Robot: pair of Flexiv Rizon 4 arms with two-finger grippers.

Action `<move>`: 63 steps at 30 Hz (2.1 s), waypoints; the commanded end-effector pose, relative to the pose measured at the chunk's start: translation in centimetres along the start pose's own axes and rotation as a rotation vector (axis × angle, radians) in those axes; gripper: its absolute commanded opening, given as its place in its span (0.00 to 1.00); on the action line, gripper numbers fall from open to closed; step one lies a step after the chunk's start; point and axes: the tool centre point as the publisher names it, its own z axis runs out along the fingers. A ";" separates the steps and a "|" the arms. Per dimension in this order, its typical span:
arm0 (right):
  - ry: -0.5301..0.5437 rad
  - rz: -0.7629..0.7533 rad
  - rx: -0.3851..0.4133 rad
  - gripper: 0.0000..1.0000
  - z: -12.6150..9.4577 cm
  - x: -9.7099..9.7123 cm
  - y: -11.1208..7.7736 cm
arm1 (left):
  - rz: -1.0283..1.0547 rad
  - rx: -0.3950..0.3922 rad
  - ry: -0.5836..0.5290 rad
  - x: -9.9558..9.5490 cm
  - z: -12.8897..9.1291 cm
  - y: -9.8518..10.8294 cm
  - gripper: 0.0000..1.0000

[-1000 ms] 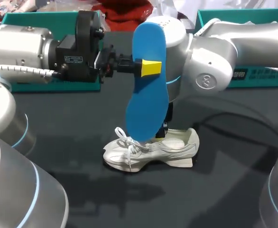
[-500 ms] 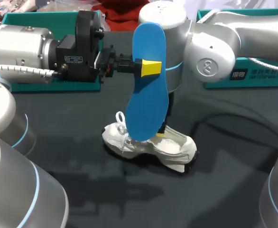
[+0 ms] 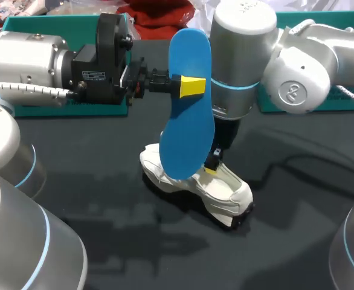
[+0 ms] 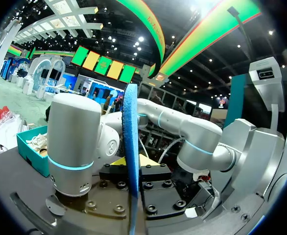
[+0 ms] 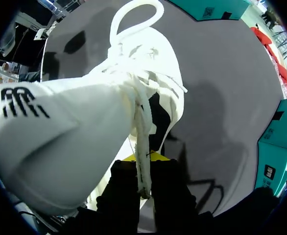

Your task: Take the shoe out of the shoebox, open the shoe tongue, remove and reinsert the insole, then place the shoe into the shoebox

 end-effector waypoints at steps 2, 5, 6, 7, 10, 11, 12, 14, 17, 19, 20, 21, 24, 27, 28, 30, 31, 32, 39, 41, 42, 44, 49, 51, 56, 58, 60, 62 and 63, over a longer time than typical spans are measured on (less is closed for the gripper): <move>-0.001 0.221 -0.033 0.00 0.1 0.5 0.2 | 0.001 0.003 0.000 0.0 0.2 0.1 0.00; -0.003 0.360 -0.059 0.00 -0.1 1.4 0.5 | 0.001 0.003 0.000 0.0 0.2 0.1 0.00; 0.023 0.407 -0.079 0.00 -0.2 1.7 0.6 | 0.001 0.003 0.000 0.0 0.2 0.1 0.00; 0.024 0.472 -0.065 0.00 -0.3 1.9 0.6 | 0.001 0.003 0.000 0.0 0.2 0.1 0.00; -0.033 0.596 -0.004 0.00 -0.8 2.7 0.7 | 0.001 0.003 0.000 0.0 0.2 0.1 0.00; -0.033 0.596 -0.004 0.00 -0.8 2.7 0.7 | 0.001 0.003 0.000 0.0 0.2 0.1 0.00; -0.033 0.596 -0.004 0.00 -0.8 2.7 0.7 | 0.001 0.003 0.000 0.0 0.2 0.1 0.00; -0.033 0.596 -0.004 0.00 -0.8 2.7 0.7 | 0.001 0.003 0.000 0.0 0.2 0.1 0.00; -0.033 0.596 -0.004 0.00 -0.8 2.7 0.7 | 0.001 0.003 0.000 0.0 0.2 0.1 0.00; -0.033 0.596 -0.004 0.00 -0.8 2.7 0.7 | 0.001 0.003 0.000 0.0 0.2 0.1 0.00; -0.033 0.596 -0.004 0.00 -0.8 2.7 0.7 | 0.001 0.003 0.000 0.0 0.2 0.1 0.00; -0.033 0.596 -0.004 0.00 -0.8 2.7 0.7 | 0.001 0.003 0.000 0.0 0.2 0.1 0.00; -0.031 0.660 -0.045 0.00 -1.0 3.0 0.8 | 0.001 0.003 0.000 0.0 0.2 0.1 0.00; -0.025 0.725 -0.080 0.00 -1.4 3.3 1.1 | 0.001 0.003 0.000 0.0 0.2 0.1 0.00; -0.028 0.741 -0.099 0.00 -1.6 3.5 1.2 | 0.001 0.003 0.000 0.0 0.2 0.1 0.00; -0.013 0.754 -0.135 0.00 -1.7 3.6 1.2 | 0.001 0.003 0.000 0.0 0.2 0.1 0.00; -0.010 0.772 -0.138 0.00 -1.7 3.7 1.2 | 0.001 0.003 0.000 0.0 0.2 0.1 0.00; 0.004 0.800 -0.142 0.00 -1.7 3.6 1.1 | 0.001 0.003 0.000 0.0 0.2 0.1 0.00; 0.034 0.864 -0.116 0.00 -0.7 3.0 1.7 | 0.001 0.003 0.000 0.0 0.2 0.1 0.00; 0.038 0.863 -0.122 0.00 -0.5 2.8 1.7 | 0.001 0.003 0.000 0.0 0.2 0.1 0.00; 0.043 0.865 -0.125 0.00 -0.4 2.7 1.8 | 0.001 0.003 0.000 0.0 0.2 0.1 0.00; 0.046 0.867 -0.128 0.00 -0.2 2.5 1.8 | 0.001 0.003 0.000 0.0 0.2 0.1 0.00; 0.052 0.827 -0.128 0.00 0.4 1.8 2.0 | 0.001 0.003 0.000 0.0 0.2 0.1 0.00; 0.053 0.834 -0.125 0.00 0.6 1.4 2.1 | 0.001 0.003 0.000 0.0 0.2 0.1 0.00; 0.049 0.812 -0.123 0.00 1.3 0.5 2.3 | 0.001 0.003 0.000 0.0 0.2 0.1 0.00; 0.057 0.813 -0.117 0.00 1.6 0.1 2.3 | 0.001 0.003 0.000 0.0 0.2 0.1 0.00; 0.061 0.816 -0.111 0.00 2.0 -0.2 2.4 | 0.001 0.003 0.000 0.0 0.2 0.1 0.00; 0.065 0.817 -0.111 0.00 2.5 -0.4 2.4 | 0.001 0.003 0.000 0.0 0.2 0.1 0.00; 0.071 0.817 -0.114 0.00 2.7 -0.6 2.4 | 0.001 0.003 0.000 0.0 0.2 0.1 0.00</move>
